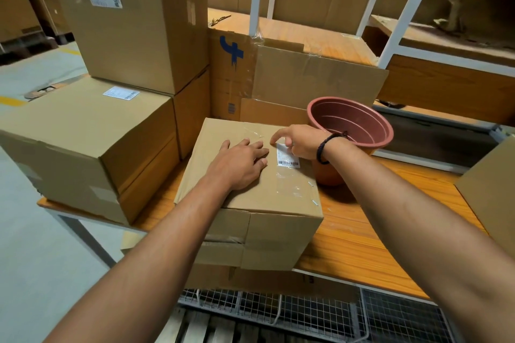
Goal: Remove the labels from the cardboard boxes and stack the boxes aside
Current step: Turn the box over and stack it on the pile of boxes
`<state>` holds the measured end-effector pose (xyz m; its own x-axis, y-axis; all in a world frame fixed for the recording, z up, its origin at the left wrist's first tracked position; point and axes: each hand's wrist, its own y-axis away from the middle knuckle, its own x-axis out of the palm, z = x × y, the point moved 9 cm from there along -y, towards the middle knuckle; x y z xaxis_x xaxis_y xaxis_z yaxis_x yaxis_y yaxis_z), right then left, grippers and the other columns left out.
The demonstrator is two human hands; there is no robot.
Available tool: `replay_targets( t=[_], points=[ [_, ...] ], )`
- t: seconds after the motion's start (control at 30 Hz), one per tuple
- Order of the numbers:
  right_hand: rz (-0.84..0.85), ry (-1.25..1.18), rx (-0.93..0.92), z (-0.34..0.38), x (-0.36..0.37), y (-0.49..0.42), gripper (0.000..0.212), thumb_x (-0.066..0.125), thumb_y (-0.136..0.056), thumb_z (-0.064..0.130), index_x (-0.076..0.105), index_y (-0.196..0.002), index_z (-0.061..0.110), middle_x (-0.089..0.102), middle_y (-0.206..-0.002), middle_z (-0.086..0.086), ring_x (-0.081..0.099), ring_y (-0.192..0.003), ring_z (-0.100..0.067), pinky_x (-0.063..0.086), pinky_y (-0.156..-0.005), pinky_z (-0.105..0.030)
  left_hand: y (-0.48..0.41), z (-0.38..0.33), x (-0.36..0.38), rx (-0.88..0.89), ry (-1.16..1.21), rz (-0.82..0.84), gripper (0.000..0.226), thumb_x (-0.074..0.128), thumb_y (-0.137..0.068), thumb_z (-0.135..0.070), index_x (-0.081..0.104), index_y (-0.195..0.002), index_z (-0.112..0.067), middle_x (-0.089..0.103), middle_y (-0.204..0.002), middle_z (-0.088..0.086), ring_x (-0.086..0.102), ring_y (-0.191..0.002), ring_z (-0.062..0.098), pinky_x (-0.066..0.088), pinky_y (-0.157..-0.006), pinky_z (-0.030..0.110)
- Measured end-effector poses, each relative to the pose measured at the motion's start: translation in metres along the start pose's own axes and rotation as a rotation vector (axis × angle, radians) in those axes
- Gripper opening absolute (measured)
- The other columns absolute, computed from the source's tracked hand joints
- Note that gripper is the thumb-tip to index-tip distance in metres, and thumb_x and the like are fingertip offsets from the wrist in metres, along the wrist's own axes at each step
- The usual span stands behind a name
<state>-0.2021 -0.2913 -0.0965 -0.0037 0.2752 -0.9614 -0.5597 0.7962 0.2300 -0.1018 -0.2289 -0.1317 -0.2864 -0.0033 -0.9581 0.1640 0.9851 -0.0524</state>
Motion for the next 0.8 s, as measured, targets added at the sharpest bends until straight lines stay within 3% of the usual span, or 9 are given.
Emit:
replay_targets(
  t=[0.13, 0.27, 0.4, 0.53, 0.63, 0.73, 0.8],
  points=[
    [0.091, 0.084, 0.003, -0.001, -0.01, -0.001, 0.043, 0.04, -0.09, -0.001, 0.063, -0.112, 0.028, 0.049, -0.08, 0.01, 0.053, -0.084, -0.02, 0.044, -0.071, -0.032, 0.001, 0.001, 0.0, 0.0, 0.007, -0.004, 0.046, 0.031, -0.104, -0.043, 0.039, -0.147, -0.032, 0.027, -0.159, -0.01, 0.019, -0.148, 0.018, 0.008, -0.118, 0.054],
    [0.156, 0.088, 0.022, -0.01, -0.008, -0.006, 0.041, 0.048, -0.088, 0.0, 0.06, -0.113, 0.031, 0.062, -0.095, -0.005, 0.053, -0.075, -0.018, 0.044, -0.065, -0.031, 0.001, 0.001, 0.0, -0.008, 0.01, 0.002, 0.045, 0.032, -0.104, -0.043, 0.039, -0.147, -0.032, 0.027, -0.159, -0.009, 0.019, -0.148, 0.019, 0.007, -0.118, 0.054],
    [0.247, 0.072, 0.02, -0.011, -0.005, -0.007, 0.054, 0.079, -0.077, 0.017, 0.055, -0.119, 0.039, 0.058, -0.094, -0.003, 0.053, -0.077, -0.017, 0.047, -0.072, -0.034, 0.001, -0.001, -0.001, -0.011, 0.005, 0.005, 0.045, 0.032, -0.104, -0.043, 0.039, -0.147, -0.032, 0.027, -0.159, -0.009, 0.019, -0.148, 0.019, 0.007, -0.119, 0.054],
    [0.247, 0.1, 0.008, -0.016, -0.006, -0.006, 0.051, 0.087, -0.068, 0.025, 0.059, -0.109, 0.033, 0.057, -0.101, -0.001, 0.05, -0.074, -0.013, 0.04, -0.064, -0.029, 0.0, 0.0, 0.0, -0.013, 0.002, 0.001, 0.045, 0.032, -0.104, -0.043, 0.039, -0.147, -0.032, 0.027, -0.159, -0.009, 0.019, -0.148, 0.019, 0.008, -0.119, 0.054],
    [0.233, 0.115, -0.012, -0.019, -0.003, -0.01, 0.043, 0.088, -0.066, 0.026, 0.06, -0.098, 0.033, 0.056, -0.103, 0.0, 0.051, -0.08, -0.014, 0.042, -0.068, -0.032, -0.001, 0.001, 0.0, -0.012, 0.002, -0.005, 0.045, 0.032, -0.104, -0.042, 0.04, -0.147, -0.032, 0.028, -0.158, -0.01, 0.02, -0.148, 0.019, 0.009, -0.119, 0.054],
    [0.234, 0.174, -0.047, -0.019, -0.004, -0.012, 0.031, 0.088, -0.064, 0.031, 0.064, -0.083, 0.03, 0.059, -0.105, 0.003, 0.055, -0.097, -0.021, 0.048, -0.084, -0.039, 0.0, 0.001, 0.0, -0.005, 0.01, -0.013, 0.045, 0.033, -0.103, -0.041, 0.041, -0.146, -0.031, 0.029, -0.158, -0.01, 0.02, -0.148, 0.018, 0.011, -0.118, 0.054],
    [0.213, 0.191, -0.07, -0.019, -0.006, -0.012, 0.034, 0.087, -0.065, 0.031, 0.066, -0.092, 0.03, 0.055, -0.113, 0.005, 0.052, -0.102, -0.019, 0.047, -0.087, -0.038, 0.0, 0.001, 0.0, -0.005, 0.012, -0.016, 0.045, 0.033, -0.103, -0.042, 0.042, -0.146, -0.031, 0.029, -0.158, -0.01, 0.02, -0.148, 0.018, 0.011, -0.119, 0.053]
  ],
)
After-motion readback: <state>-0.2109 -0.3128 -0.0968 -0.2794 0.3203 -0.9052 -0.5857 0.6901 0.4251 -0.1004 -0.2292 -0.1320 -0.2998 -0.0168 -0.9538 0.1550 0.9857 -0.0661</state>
